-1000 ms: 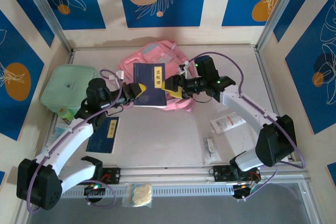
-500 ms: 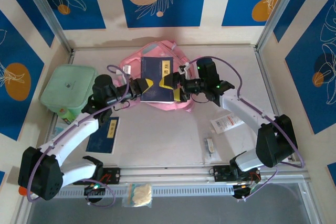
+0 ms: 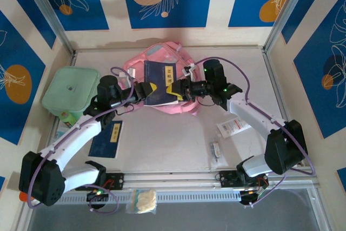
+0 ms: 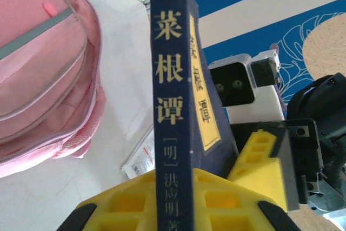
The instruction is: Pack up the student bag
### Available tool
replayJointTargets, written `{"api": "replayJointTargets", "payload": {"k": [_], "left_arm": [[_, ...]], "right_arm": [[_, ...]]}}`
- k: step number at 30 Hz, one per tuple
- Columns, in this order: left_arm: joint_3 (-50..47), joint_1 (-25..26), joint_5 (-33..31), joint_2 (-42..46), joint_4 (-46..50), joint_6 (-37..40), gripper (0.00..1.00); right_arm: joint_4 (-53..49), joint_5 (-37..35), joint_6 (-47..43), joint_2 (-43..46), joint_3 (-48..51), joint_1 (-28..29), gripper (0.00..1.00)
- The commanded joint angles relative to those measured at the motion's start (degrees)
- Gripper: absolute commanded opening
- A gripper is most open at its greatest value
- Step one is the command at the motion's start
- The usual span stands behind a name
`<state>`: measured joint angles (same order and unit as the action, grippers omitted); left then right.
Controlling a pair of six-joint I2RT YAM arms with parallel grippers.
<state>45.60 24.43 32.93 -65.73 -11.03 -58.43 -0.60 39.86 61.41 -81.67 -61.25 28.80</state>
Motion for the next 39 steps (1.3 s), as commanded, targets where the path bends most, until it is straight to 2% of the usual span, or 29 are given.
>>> {"api": "replayJointTargets", "payload": {"k": [1, 3, 5, 8, 13, 17, 21, 31, 36, 39], "left_arm": [[2.2, 0.8, -1.2, 1.2, 4.3, 4.5, 0.0], [2.6, 0.9, -1.5, 1.2, 5.8, 5.5, 0.0], [3.2, 1.0, -1.6, 1.1, 7.2, 6.8, 0.18], [5.4, 1.1, -2.7, 0.8, 11.6, 11.2, 0.35], [13.6, 2.9, -14.1, -3.3, 26.5, 25.0, 0.44], [20.7, 6.6, -16.5, -11.4, 32.0, 36.3, 0.52], [28.4, 10.1, -21.8, -19.3, 37.7, 48.9, 0.59], [36.2, 11.4, -20.4, -33.1, 35.9, 66.3, 0.64], [43.5, 13.7, -25.0, -41.7, 39.7, 72.3, 0.65], [47.2, 14.2, -26.5, -46.1, 40.5, 73.2, 0.65]], "right_arm": [[-1.5, 1.1, -1.8, -0.5, -0.9, -0.4, 0.13], [-3.1, 1.0, -2.9, -0.5, -1.4, -0.8, 0.04], [-5.6, 0.5, -4.5, 0.0, -2.1, -1.4, 0.0], [-12.0, -1.1, -8.3, 1.2, -3.8, -3.3, 0.0], [-21.4, -3.6, -15.1, 4.1, -5.0, -7.9, 0.0], [-27.7, -4.9, -18.9, 6.0, -4.7, -13.2, 0.0], [-32.5, -6.7, -21.6, 8.5, -3.3, -19.0, 0.0], [-35.9, -7.4, -24.2, 13.4, 1.6, -31.0, 0.0], [-35.6, -6.7, -24.0, 13.8, 3.5, -33.7, 0.0], [-35.2, -6.3, -23.7, 13.7, 3.8, -34.0, 0.0]]}}
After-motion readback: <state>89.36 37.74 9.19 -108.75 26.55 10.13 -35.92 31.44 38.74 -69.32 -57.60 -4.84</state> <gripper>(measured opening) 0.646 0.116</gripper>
